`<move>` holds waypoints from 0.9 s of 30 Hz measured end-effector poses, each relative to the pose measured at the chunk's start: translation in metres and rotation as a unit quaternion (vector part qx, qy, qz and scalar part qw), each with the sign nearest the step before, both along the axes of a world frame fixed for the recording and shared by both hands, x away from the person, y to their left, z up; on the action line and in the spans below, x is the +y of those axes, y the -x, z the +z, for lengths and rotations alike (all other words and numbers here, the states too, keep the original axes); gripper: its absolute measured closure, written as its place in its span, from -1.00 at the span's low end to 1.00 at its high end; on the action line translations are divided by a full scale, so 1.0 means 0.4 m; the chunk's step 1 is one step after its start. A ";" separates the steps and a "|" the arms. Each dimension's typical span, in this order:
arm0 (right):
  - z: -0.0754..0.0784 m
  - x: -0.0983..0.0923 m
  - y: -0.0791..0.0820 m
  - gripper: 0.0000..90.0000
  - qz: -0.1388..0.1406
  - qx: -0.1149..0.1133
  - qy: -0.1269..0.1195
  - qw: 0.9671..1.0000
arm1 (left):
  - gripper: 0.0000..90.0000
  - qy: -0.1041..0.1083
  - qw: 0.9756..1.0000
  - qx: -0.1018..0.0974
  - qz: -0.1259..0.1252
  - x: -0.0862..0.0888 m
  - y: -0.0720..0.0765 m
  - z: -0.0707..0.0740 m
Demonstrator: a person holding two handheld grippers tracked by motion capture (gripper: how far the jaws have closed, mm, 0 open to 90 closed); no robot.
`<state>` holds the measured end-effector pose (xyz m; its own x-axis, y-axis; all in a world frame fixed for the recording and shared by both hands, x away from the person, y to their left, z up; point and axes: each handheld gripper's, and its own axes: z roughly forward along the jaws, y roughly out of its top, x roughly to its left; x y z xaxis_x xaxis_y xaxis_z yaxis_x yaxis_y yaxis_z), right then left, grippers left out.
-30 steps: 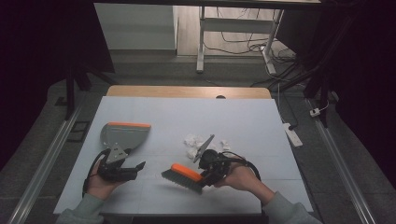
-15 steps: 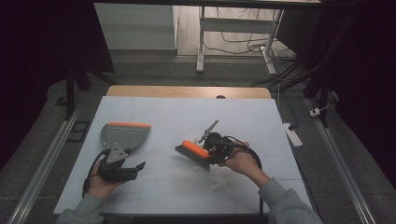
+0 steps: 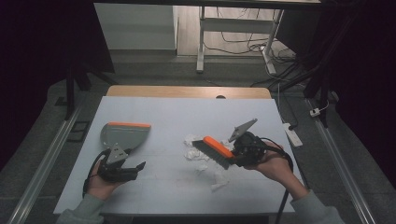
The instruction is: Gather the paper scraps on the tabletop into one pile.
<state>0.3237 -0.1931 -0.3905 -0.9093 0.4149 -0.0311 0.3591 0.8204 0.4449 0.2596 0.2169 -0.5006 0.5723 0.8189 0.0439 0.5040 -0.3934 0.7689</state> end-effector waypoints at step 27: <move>-0.135 0.151 -0.091 0.57 0.080 -0.037 0.090 0.992 | -0.40 0.000 1.000 0.004 -0.003 0.000 -0.001 -0.005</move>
